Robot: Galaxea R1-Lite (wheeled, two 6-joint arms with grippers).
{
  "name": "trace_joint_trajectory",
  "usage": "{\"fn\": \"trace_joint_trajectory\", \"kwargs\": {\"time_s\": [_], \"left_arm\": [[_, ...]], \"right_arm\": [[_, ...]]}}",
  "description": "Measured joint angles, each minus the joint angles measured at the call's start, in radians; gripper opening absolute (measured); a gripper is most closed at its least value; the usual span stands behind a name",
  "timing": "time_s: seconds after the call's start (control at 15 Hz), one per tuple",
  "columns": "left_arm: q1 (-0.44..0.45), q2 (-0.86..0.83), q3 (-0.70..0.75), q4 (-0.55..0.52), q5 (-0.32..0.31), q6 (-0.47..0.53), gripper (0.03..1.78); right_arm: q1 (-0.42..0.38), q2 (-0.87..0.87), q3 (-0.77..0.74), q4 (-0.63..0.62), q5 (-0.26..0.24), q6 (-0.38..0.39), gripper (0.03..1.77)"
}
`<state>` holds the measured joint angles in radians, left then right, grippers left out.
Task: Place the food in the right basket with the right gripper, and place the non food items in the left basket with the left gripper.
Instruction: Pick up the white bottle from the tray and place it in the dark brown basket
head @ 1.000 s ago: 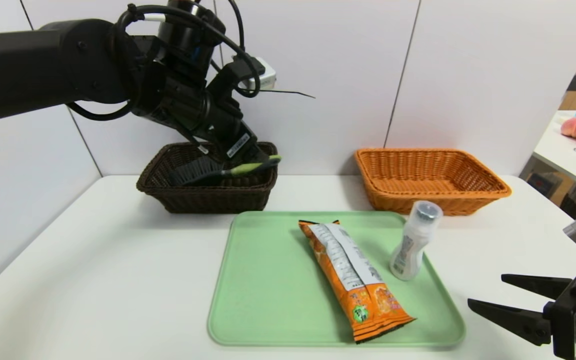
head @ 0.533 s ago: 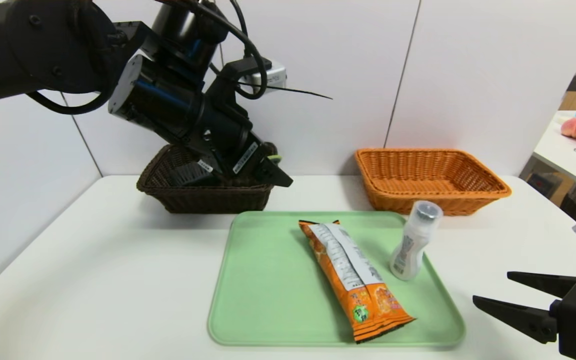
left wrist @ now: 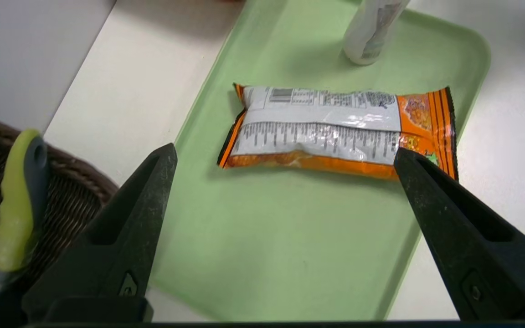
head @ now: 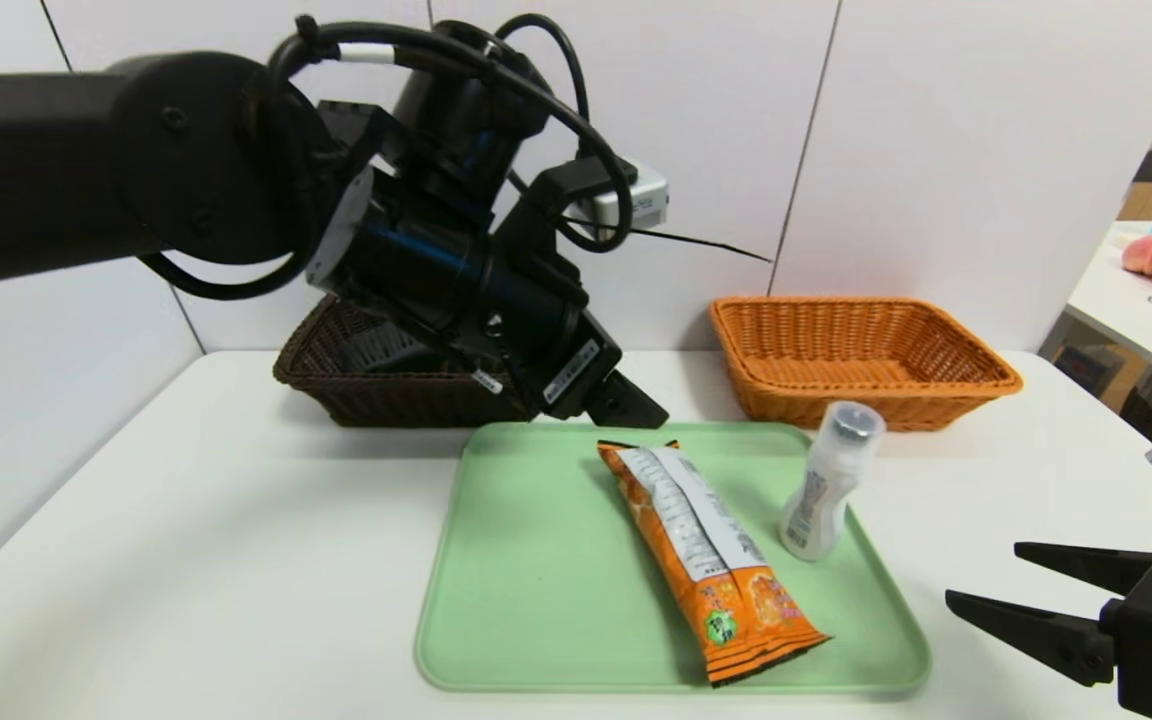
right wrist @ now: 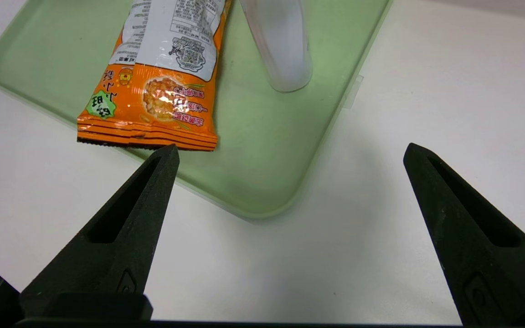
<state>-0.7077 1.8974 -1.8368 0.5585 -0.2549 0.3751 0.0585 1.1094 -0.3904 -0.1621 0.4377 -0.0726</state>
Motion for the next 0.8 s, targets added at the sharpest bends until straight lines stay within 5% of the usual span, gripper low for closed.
{"fn": "trace_joint_trajectory", "kwargs": {"time_s": [0.33,0.53,0.8], "left_arm": [[-0.015,0.020,0.111,-0.158,-0.190,0.003,1.69],[-0.016,0.025,0.134,-0.194,-0.250,0.001,1.69],[-0.028,0.057,0.237,-0.435,-0.279,-0.016,1.69]], "right_arm": [[-0.025,-0.001,0.008,-0.001,0.000,-0.002,1.70],[-0.036,-0.002,0.010,-0.001,0.001,-0.001,1.70],[-0.047,-0.008,0.020,-0.001,-0.001,-0.003,1.70]]}}
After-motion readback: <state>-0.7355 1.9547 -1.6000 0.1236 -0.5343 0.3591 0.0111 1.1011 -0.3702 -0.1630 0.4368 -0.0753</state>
